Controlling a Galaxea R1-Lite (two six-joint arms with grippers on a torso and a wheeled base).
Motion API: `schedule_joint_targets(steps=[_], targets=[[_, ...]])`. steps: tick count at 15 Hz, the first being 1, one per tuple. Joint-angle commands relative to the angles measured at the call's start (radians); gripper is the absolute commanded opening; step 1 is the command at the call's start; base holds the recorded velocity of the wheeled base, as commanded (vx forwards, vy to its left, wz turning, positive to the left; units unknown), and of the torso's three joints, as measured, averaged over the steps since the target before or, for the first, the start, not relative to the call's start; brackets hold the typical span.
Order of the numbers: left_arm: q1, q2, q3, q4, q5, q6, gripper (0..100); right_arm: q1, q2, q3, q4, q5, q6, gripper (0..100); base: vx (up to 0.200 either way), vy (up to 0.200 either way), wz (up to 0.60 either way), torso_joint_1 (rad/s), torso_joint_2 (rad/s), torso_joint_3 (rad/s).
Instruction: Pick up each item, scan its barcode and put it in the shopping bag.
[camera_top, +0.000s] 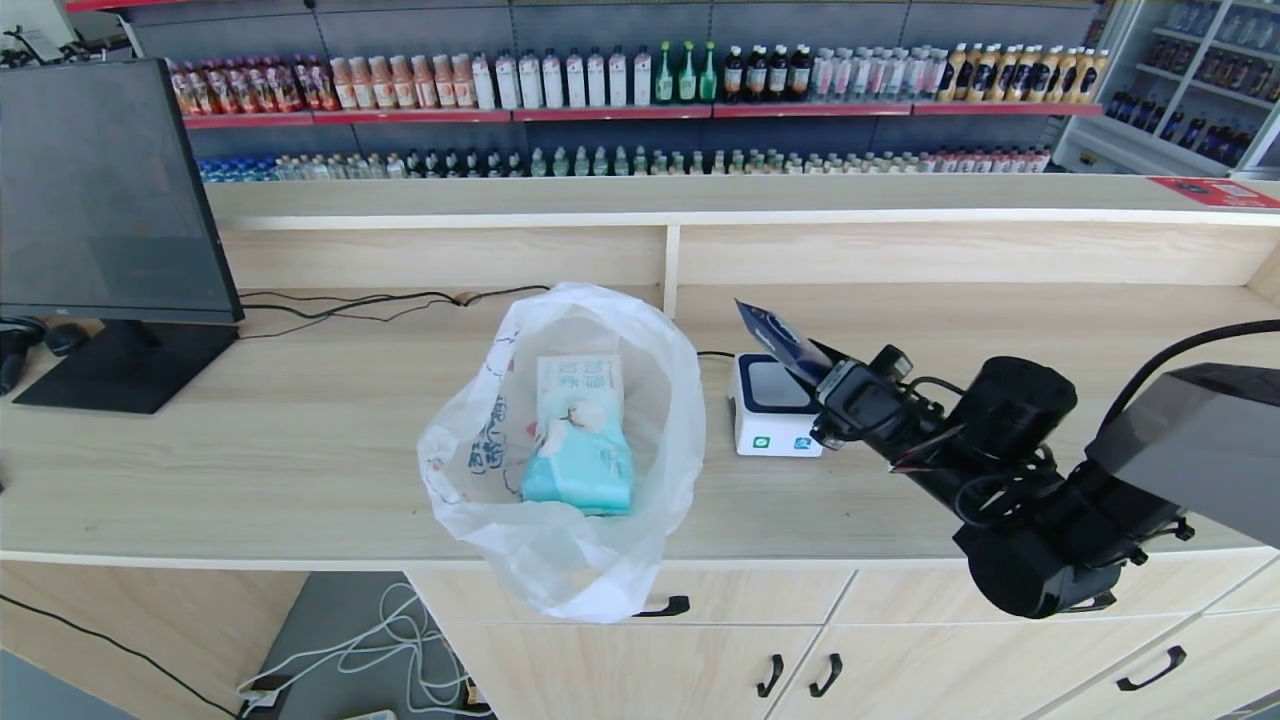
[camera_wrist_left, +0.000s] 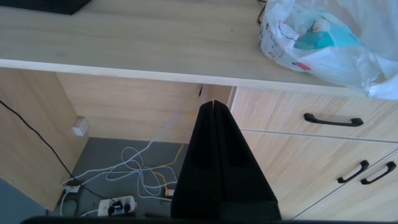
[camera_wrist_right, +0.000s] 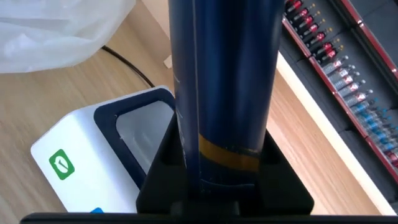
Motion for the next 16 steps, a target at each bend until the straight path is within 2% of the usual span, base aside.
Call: schedule_joint_targets(steps=[1, 8, 12, 16], targets=[[0.0, 0.0, 0.0, 0.0, 0.0, 0.0, 0, -0.001, 0.006, -0.045, 0.006, 0.001, 0.003, 0, 0.0, 0.0, 0.0, 0.0, 0.0, 0.0], [0.0, 0.0, 0.0, 0.0, 0.0, 0.0, 0, 0.005, 0.008, -0.045, 0.012, -0.002, 0.01, 0, 0.0, 0.0, 0.0, 0.0, 0.0, 0.0], [0.0, 0.0, 0.0, 0.0, 0.0, -0.002, 0, 0.035, 0.005, -0.047, -0.003, -0.019, 0.073, 0, 0.0, 0.0, 0.0, 0.0, 0.0, 0.0], [0.0, 0.0, 0.0, 0.0, 0.0, 0.0, 0, 0.053, 0.009, -0.045, -0.002, -0.021, 0.081, 0, 0.0, 0.0, 0.0, 0.0, 0.0, 0.0]])
